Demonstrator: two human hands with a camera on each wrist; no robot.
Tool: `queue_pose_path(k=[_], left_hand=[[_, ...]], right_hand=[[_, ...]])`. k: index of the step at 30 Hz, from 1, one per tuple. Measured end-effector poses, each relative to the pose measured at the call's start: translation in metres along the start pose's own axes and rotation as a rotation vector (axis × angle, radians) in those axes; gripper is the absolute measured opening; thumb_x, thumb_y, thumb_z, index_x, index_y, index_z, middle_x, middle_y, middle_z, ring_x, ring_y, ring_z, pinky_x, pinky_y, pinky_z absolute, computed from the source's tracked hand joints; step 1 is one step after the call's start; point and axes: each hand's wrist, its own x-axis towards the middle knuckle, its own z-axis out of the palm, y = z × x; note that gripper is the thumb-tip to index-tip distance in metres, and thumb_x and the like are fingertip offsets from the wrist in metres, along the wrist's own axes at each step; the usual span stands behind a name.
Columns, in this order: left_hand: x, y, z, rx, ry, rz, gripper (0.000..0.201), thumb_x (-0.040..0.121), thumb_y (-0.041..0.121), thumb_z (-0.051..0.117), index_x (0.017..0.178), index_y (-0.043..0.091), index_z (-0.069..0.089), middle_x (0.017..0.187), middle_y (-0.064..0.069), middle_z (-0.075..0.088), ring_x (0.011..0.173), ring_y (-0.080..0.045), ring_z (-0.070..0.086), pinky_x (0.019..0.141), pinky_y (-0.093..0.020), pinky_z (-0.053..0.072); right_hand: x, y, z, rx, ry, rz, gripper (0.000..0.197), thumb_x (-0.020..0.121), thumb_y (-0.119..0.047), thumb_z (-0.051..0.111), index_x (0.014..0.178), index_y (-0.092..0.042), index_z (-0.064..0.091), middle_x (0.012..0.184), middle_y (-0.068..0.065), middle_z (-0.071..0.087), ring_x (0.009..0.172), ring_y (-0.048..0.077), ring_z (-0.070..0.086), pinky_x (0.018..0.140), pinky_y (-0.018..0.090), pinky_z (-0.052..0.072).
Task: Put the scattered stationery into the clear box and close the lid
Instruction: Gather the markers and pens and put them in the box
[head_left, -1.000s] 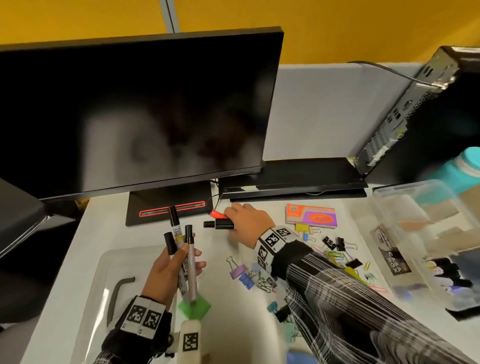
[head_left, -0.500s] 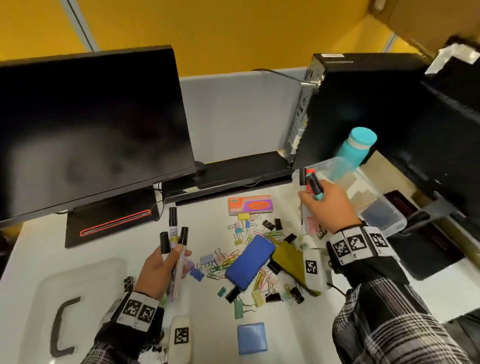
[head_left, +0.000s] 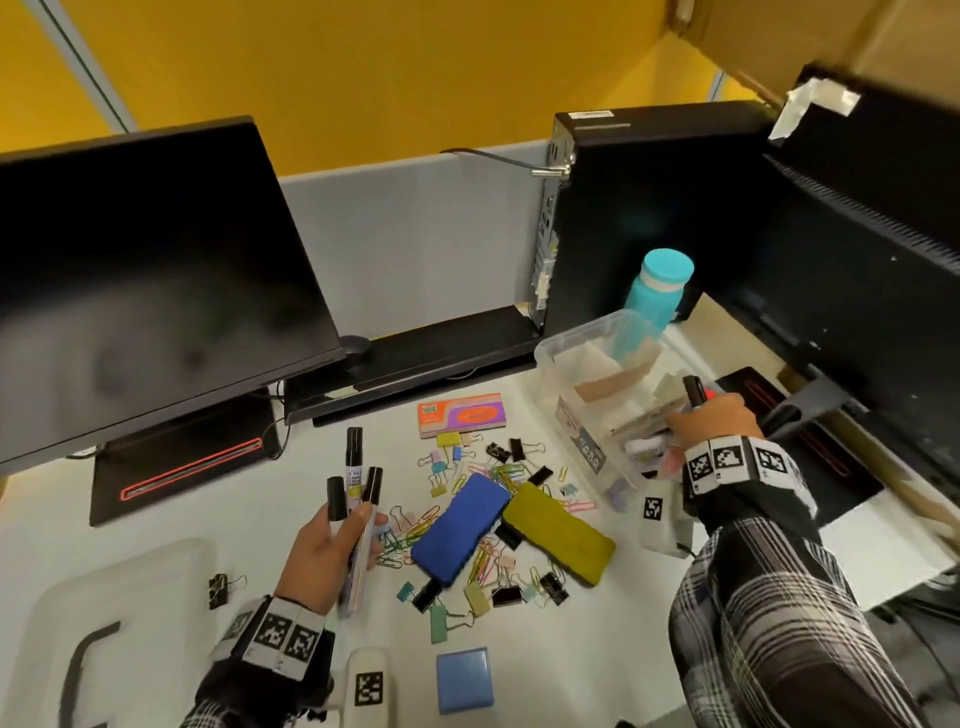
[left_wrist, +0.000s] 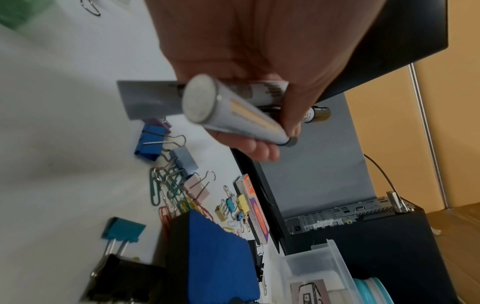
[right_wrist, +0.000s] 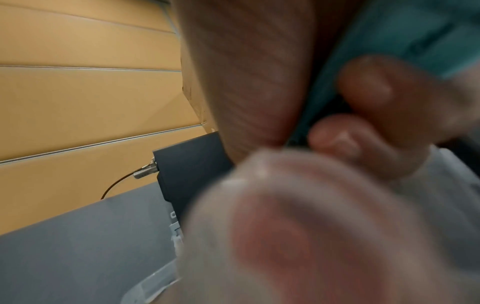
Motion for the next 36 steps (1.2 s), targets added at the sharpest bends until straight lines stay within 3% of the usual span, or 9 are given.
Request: queue_pose_path(k=[5, 11, 16, 18, 21, 23, 26, 32, 36], left_hand=[[-0.005, 0.001, -0.001, 0.003, 0.023, 0.001, 0.024, 0.095, 0.023, 0.049, 0.103, 0.003, 0.058, 0.076, -0.01, 0.07, 0.062, -0.022, 0.063, 0.052, -0.02, 0.055], [-0.009, -0.003, 0.002, -0.026, 0.07, -0.018, 0.016, 0.095, 0.021, 0.048, 0.098, 0.01, 0.059, 0.075, -0.005, 0.073, 0.065, -0.023, 0.061, 0.049, -0.015, 0.053], [-0.009, -0.006, 0.012, -0.047, 0.07, -0.055, 0.02, 0.095, 0.022, 0.049, 0.105, 0.008, 0.06, 0.083, -0.01, 0.073, 0.064, -0.022, 0.058, 0.057, -0.028, 0.051], [-0.009, -0.006, 0.017, 0.01, 0.067, -0.051, 0.024, 0.095, 0.024, 0.049, 0.105, 0.006, 0.061, 0.081, -0.01, 0.069, 0.06, -0.019, 0.058, 0.054, -0.022, 0.051], [-0.009, -0.006, 0.023, 0.075, 0.078, -0.018, 0.026, 0.095, 0.028, 0.049, 0.105, 0.008, 0.062, 0.086, -0.009, 0.071, 0.063, -0.018, 0.063, 0.055, -0.022, 0.051], [-0.011, -0.005, 0.024, 0.098, 0.081, -0.013, 0.025, 0.094, 0.029, 0.05, 0.106, 0.01, 0.062, 0.09, -0.011, 0.071, 0.067, -0.02, 0.064, 0.058, -0.024, 0.051], [-0.013, -0.006, 0.026, 0.124, 0.08, -0.015, 0.024, 0.094, 0.029, 0.05, 0.104, 0.011, 0.062, 0.088, -0.012, 0.07, 0.071, -0.023, 0.065, 0.06, -0.026, 0.051], [-0.021, 0.005, 0.039, 0.11, 0.08, -0.013, 0.01, 0.094, 0.024, 0.052, 0.09, 0.022, 0.061, 0.079, -0.003, 0.069, 0.072, -0.025, 0.064, 0.06, -0.027, 0.05], [-0.023, 0.011, 0.046, 0.147, 0.052, -0.012, 0.014, 0.094, 0.027, 0.052, 0.093, 0.018, 0.062, 0.077, -0.007, 0.07, 0.068, -0.022, 0.064, 0.054, -0.022, 0.052]], right_hand=[[0.012, 0.007, -0.003, -0.115, -0.132, -0.12, 0.028, 0.08, -0.029, 0.065, 0.098, -0.009, 0.059, 0.094, 0.015, 0.068, 0.088, 0.031, 0.063, 0.076, 0.033, 0.048], [0.019, 0.013, -0.014, 0.051, -0.097, -0.056, 0.046, 0.086, -0.029, 0.058, 0.119, 0.001, 0.046, 0.113, 0.022, 0.058, 0.101, 0.036, 0.057, 0.075, 0.034, 0.04], [0.019, 0.004, -0.014, -0.036, -0.101, -0.034, 0.044, 0.09, -0.028, 0.054, 0.119, 0.004, 0.047, 0.118, 0.024, 0.057, 0.108, 0.039, 0.056, 0.084, 0.041, 0.044], [0.018, 0.003, -0.012, -0.137, -0.13, -0.109, 0.039, 0.092, -0.028, 0.051, 0.112, 0.004, 0.058, 0.111, 0.024, 0.062, 0.106, 0.04, 0.058, 0.087, 0.043, 0.046], [0.02, 0.005, -0.016, -0.182, -0.192, -0.152, 0.036, 0.091, -0.03, 0.051, 0.108, 0.001, 0.062, 0.091, 0.017, 0.062, 0.09, 0.037, 0.061, 0.077, 0.041, 0.047], [0.028, 0.009, -0.019, -0.13, -0.208, -0.118, 0.047, 0.09, -0.04, 0.045, 0.115, -0.001, 0.056, 0.095, 0.017, 0.063, 0.086, 0.034, 0.061, 0.076, 0.038, 0.047], [0.036, 0.011, -0.026, 0.027, -0.214, -0.099, 0.06, 0.093, -0.045, 0.034, 0.127, 0.004, 0.039, 0.112, 0.021, 0.056, 0.104, 0.038, 0.056, 0.086, 0.04, 0.043], [0.033, 0.01, -0.028, -0.077, -0.153, -0.195, 0.04, 0.095, -0.039, 0.039, 0.087, -0.002, 0.05, 0.106, 0.03, 0.06, 0.096, 0.044, 0.056, 0.08, 0.045, 0.044], [0.034, 0.005, -0.02, -0.254, -0.225, -0.203, 0.049, 0.093, -0.047, 0.035, 0.085, -0.003, 0.057, 0.083, 0.012, 0.061, 0.077, 0.031, 0.059, 0.076, 0.04, 0.047]])
